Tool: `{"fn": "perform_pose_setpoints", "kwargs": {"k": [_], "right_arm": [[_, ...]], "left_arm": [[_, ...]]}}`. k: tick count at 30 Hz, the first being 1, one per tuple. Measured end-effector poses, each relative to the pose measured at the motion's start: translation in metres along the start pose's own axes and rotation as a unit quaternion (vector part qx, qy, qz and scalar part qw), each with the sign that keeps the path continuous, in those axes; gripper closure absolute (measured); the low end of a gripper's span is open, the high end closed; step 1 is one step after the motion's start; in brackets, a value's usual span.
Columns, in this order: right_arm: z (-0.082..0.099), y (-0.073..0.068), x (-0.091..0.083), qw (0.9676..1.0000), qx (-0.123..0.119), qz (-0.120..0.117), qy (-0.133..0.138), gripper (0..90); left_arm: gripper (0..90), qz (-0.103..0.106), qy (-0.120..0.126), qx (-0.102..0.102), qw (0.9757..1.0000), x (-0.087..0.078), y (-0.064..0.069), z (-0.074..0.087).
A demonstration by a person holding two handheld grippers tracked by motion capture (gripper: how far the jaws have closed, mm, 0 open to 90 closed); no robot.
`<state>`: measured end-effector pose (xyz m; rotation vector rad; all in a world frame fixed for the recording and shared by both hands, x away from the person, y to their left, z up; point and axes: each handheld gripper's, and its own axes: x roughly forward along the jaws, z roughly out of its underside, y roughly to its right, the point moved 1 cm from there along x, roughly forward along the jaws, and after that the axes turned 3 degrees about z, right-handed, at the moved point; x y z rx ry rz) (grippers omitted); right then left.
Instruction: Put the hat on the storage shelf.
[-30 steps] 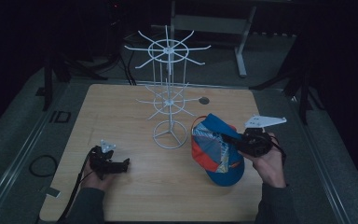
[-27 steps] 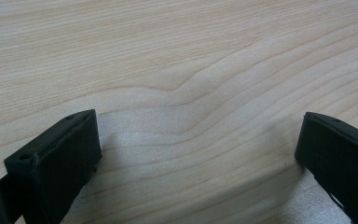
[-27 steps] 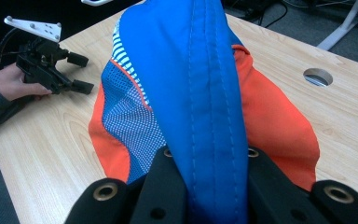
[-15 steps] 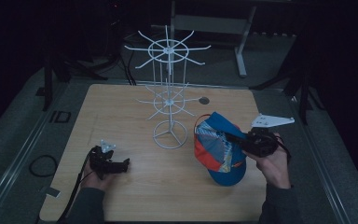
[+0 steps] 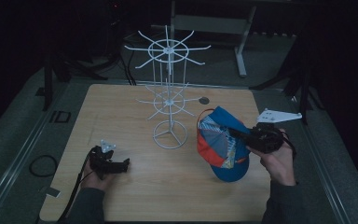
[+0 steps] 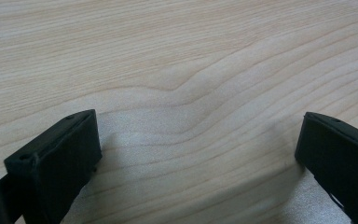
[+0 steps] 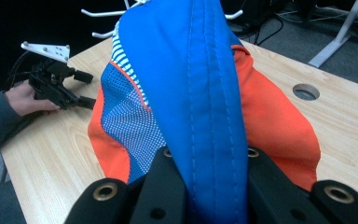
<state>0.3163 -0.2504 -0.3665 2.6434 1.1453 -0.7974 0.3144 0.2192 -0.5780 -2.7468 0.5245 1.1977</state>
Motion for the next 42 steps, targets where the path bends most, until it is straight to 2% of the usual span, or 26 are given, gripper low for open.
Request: {"fn": "perform_pose_setpoints", "kwargs": {"k": [27, 42], "right_arm": [[-0.022, 0.003, -0.009, 0.9997, -0.003, -0.007, 0.022, 87.3], [-0.033, 0.004, -0.012, 0.9991, 0.003, -0.023, 0.035, 87.2]], "left_arm": [[0.2, 0.000, 0.001, -0.001, 1.0000, 0.000, 0.000, 0.000], [0.2, 0.000, 0.000, -0.001, 1.0000, 0.000, 0.000, 0.000]]}}
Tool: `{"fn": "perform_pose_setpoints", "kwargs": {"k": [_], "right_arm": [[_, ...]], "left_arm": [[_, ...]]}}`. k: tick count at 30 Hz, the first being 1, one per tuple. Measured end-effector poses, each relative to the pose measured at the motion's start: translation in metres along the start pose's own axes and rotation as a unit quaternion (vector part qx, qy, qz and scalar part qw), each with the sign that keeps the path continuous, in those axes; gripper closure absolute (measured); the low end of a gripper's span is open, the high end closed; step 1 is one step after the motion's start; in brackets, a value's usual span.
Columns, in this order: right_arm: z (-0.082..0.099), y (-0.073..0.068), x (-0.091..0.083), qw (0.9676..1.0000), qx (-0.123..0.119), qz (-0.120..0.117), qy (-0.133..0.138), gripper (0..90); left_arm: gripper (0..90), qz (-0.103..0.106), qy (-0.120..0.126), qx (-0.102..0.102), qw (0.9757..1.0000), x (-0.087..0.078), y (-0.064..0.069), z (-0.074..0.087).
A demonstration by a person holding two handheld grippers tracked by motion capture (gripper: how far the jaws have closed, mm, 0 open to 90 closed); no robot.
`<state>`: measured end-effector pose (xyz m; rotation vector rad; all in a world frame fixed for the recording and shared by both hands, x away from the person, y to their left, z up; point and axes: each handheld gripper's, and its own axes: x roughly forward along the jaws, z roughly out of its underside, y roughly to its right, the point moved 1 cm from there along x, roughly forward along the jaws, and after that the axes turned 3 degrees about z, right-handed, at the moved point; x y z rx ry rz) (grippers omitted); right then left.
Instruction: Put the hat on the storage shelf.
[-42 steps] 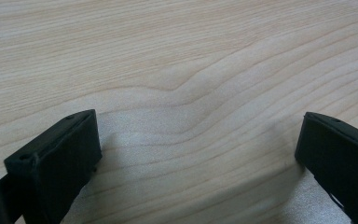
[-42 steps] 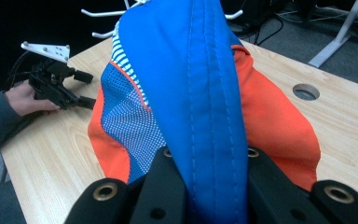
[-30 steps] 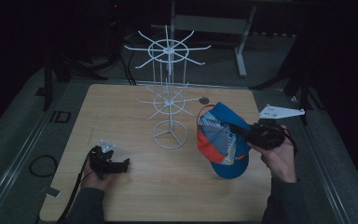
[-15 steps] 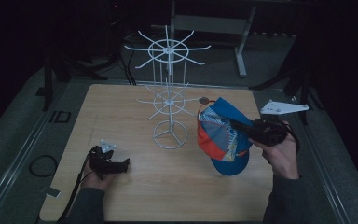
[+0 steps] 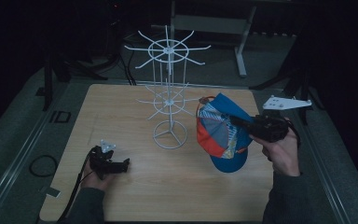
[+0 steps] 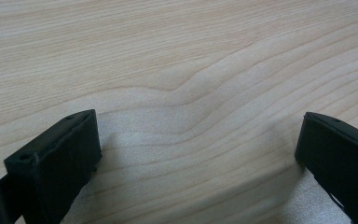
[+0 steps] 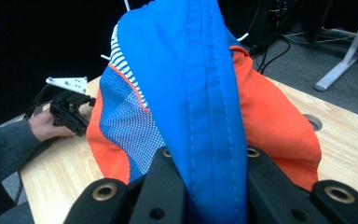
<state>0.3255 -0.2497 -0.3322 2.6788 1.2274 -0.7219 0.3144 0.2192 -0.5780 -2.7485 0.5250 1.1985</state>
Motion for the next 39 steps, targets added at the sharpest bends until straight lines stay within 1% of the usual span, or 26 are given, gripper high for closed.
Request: {"fn": "perform_pose_setpoints", "kwargs": {"k": [12, 17, 21, 39], "right_arm": [[-0.008, 0.002, -0.002, 0.9999, 0.003, -0.008, 0.008, 87.2], [-0.011, 0.005, -0.004, 0.9996, 0.013, -0.016, 0.018, 87.2], [-0.012, 0.007, -0.005, 0.9993, 0.015, -0.022, 0.027, 87.2], [-0.027, 0.008, -0.011, 0.9984, 0.007, -0.026, 0.049, 87.2]], "left_arm": [[0.2, 0.000, 0.001, 0.000, 1.0000, 0.000, 0.000, 0.000], [0.2, 0.000, 0.000, 0.000, 1.0000, 0.000, 0.000, 0.000], [0.2, 0.000, 0.000, 0.000, 1.0000, 0.000, 0.000, 0.000], [0.2, 0.000, 0.001, 0.000, 1.0000, 0.000, 0.000, 0.000]]}}
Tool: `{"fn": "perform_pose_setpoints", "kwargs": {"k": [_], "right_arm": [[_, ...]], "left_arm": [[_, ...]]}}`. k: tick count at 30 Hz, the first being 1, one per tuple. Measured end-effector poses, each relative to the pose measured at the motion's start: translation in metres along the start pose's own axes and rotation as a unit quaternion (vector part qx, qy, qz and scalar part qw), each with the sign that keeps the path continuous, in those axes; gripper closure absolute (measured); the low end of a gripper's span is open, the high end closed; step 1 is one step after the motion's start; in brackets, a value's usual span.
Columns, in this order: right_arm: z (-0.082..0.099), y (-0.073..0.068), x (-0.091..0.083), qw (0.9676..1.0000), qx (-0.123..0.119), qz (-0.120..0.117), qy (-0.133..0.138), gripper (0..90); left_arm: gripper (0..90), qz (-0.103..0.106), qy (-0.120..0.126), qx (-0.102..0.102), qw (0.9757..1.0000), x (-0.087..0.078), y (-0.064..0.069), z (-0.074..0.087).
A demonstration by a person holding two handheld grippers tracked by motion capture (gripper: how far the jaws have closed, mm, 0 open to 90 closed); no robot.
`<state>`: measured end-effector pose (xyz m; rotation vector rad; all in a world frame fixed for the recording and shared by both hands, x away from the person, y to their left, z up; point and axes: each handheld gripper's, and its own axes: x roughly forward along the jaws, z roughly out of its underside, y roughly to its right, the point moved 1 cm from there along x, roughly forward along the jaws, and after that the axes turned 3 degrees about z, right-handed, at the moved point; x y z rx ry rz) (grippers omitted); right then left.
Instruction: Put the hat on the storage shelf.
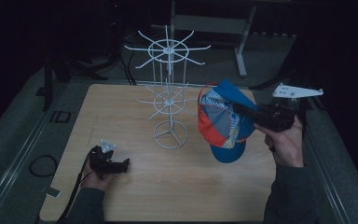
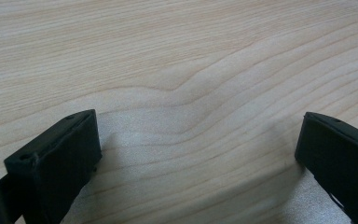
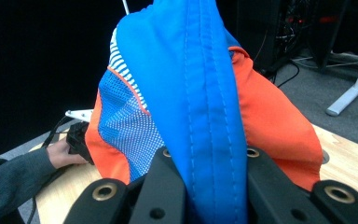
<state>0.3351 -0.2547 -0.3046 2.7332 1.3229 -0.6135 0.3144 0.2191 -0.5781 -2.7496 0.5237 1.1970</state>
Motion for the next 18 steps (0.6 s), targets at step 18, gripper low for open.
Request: {"fn": "perform_pose_setpoints", "kwargs": {"k": [18], "right_arm": [[-0.015, -0.006, -0.003, 0.9999, -0.013, 0.002, 0.010, 87.2]], "left_arm": [[0.2, 0.000, 0.000, 0.000, 1.0000, 0.000, 0.000, 0.000]]}}
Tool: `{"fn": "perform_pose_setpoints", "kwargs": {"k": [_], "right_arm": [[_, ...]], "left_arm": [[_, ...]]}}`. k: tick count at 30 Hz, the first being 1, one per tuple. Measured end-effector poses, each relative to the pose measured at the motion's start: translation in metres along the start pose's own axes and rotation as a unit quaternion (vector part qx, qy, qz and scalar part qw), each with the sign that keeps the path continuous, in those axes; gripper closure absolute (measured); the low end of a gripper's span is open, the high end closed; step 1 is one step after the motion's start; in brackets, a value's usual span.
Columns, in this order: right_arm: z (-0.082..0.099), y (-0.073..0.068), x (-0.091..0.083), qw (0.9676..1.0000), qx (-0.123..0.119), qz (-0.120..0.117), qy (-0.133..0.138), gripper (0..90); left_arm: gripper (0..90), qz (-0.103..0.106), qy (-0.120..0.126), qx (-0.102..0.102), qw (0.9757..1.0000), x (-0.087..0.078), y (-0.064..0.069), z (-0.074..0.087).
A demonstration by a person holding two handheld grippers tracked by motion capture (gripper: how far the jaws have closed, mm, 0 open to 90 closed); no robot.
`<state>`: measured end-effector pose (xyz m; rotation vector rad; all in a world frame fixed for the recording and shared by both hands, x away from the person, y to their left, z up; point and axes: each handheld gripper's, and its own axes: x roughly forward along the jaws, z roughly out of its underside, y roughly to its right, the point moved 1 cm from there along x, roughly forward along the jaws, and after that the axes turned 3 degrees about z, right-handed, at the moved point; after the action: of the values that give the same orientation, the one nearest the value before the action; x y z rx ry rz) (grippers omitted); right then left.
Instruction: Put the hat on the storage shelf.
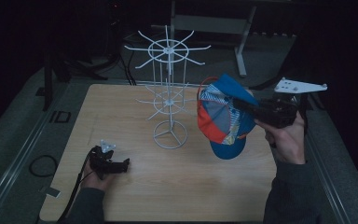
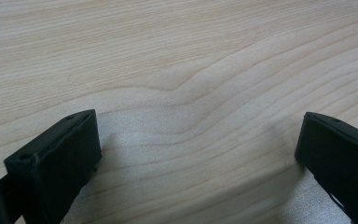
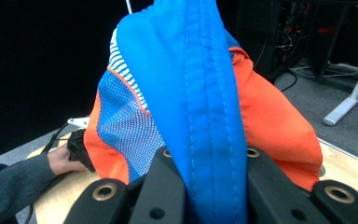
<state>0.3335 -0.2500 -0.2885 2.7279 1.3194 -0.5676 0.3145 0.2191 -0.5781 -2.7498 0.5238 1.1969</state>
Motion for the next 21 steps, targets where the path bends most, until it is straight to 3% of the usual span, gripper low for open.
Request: {"fn": "perform_pose_setpoints", "kwargs": {"k": [21], "right_arm": [[-0.011, -0.003, -0.003, 1.0000, -0.005, 0.006, 0.003, 87.4]], "left_arm": [[0.2, 0.000, 0.000, 0.000, 1.0000, 0.000, 0.000, 0.000]]}}
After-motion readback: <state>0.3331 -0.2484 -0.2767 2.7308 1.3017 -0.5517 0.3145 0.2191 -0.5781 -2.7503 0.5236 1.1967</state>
